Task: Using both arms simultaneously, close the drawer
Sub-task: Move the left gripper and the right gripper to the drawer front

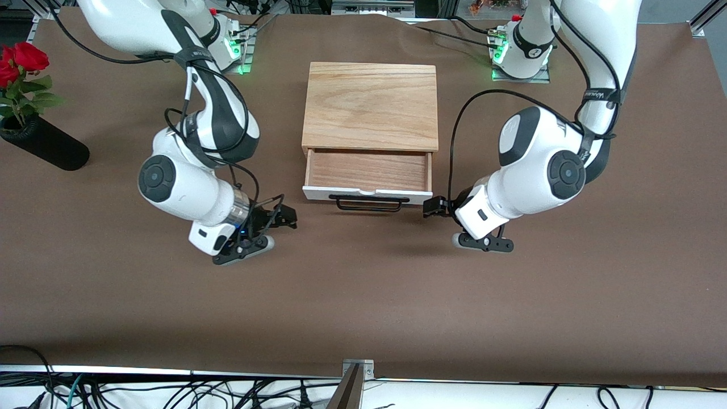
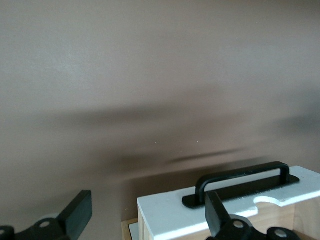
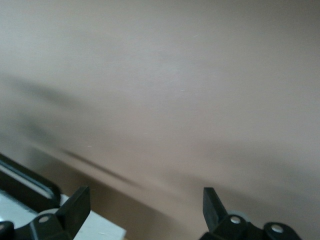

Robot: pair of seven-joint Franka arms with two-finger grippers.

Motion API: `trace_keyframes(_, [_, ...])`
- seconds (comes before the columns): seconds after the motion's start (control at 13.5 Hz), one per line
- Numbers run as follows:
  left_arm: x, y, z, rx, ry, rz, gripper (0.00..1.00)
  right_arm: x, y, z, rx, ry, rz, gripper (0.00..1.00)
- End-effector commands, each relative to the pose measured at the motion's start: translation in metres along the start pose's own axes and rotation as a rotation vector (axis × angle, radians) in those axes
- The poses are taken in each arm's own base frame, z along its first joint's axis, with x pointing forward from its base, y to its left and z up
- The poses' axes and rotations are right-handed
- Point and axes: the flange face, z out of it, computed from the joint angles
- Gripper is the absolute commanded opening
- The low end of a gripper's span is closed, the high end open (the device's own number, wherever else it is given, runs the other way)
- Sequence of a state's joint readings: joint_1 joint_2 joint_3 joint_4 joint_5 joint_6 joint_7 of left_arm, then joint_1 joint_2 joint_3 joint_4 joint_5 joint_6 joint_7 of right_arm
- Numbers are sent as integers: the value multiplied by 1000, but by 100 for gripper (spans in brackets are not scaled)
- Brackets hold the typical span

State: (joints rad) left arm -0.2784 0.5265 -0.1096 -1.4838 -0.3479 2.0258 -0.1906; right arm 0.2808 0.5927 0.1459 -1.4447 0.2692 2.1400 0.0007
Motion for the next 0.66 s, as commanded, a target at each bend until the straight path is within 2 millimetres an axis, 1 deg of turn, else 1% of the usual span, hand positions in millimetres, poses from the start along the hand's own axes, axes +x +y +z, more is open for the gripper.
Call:
trace_keyframes(0.0, [9, 0, 5, -64, -1, -19, 100, 1, -20, 11, 72, -10, 48, 100])
trace_keyframes(0.07, [8, 13, 8, -89, 25, -15, 100, -1, -27, 18, 79, -22, 52, 100])
trace_keyframes(0.15, [5, 22, 15, -95, 26, -7, 100, -4, -34, 27, 79, -38, 44, 100])
trace_keyframes(0.22, [4, 26, 37, -90, 4, -1, 100, -5, -35, 34, 79, -52, 43, 100])
trace_keyframes(0.3, [2, 33, 48, -85, -5, 8, 100, -8, -41, 43, 82, -67, 39, 100])
trace_keyframes(0.37, [3, 34, 50, -88, 4, 9, 100, -11, -48, 52, 83, -81, 30, 100])
trace_keyframes(0.52, [7, 32, 60, -88, 11, 5, 100, -17, -59, 70, 82, -109, 17, 100])
trace_keyframes(0.59, [3, 40, 66, -90, 13, 14, 100, -20, -63, 78, 81, -121, 11, 100])
